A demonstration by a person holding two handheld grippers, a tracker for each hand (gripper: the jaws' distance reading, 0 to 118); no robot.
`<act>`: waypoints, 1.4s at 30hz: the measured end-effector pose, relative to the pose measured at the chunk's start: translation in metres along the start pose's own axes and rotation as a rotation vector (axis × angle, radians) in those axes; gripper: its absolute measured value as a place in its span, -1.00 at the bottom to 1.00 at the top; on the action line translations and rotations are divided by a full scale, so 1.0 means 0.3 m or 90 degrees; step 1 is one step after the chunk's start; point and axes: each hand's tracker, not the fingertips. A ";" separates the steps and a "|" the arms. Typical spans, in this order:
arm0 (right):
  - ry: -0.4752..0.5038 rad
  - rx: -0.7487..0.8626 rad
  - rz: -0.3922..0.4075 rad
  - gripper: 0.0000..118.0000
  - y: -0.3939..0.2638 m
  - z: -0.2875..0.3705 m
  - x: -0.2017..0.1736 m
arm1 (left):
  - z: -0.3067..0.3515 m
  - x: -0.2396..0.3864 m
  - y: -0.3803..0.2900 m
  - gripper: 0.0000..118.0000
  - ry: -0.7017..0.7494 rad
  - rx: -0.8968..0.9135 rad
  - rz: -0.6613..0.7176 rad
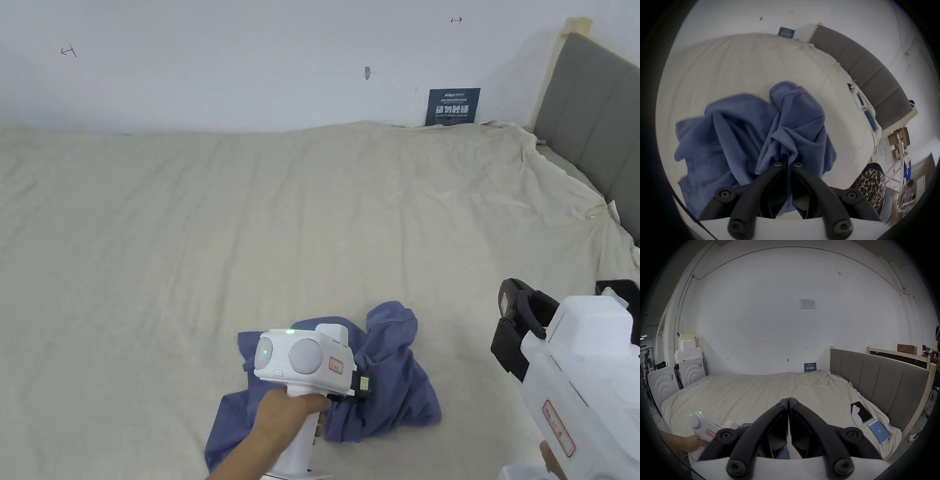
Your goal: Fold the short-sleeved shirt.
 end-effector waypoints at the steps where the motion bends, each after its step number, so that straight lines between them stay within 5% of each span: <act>1: 0.002 0.000 0.001 -1.00 0.002 0.008 0.010 | 0.016 -0.006 -0.005 -0.51 -0.019 0.018 0.019; 4: 0.007 0.002 0.000 -1.00 0.000 0.007 -0.010 | 0.080 -0.003 0.003 0.45 -0.012 0.061 0.030; 6: 0.008 0.004 0.001 -1.00 0.006 0.006 -0.017 | 0.172 0.018 0.010 0.88 -0.002 0.119 0.016; 19: -0.005 0.043 0.008 -1.00 0.041 0.005 -0.023 | 0.784 -0.012 -0.024 0.90 0.148 0.479 -0.074; 24: -0.008 0.051 0.004 -1.00 0.032 -0.003 -0.026 | 0.881 -0.085 -0.085 0.60 0.235 0.560 -0.087; 31: -0.012 0.055 0.013 -1.00 0.010 -0.010 -0.034 | 0.899 -0.160 -0.172 -0.95 0.289 0.623 -0.108; 42: -0.006 0.056 0.013 -1.00 0.071 0.008 -0.075 | 0.877 -0.202 -0.172 -1.00 0.267 0.554 -0.073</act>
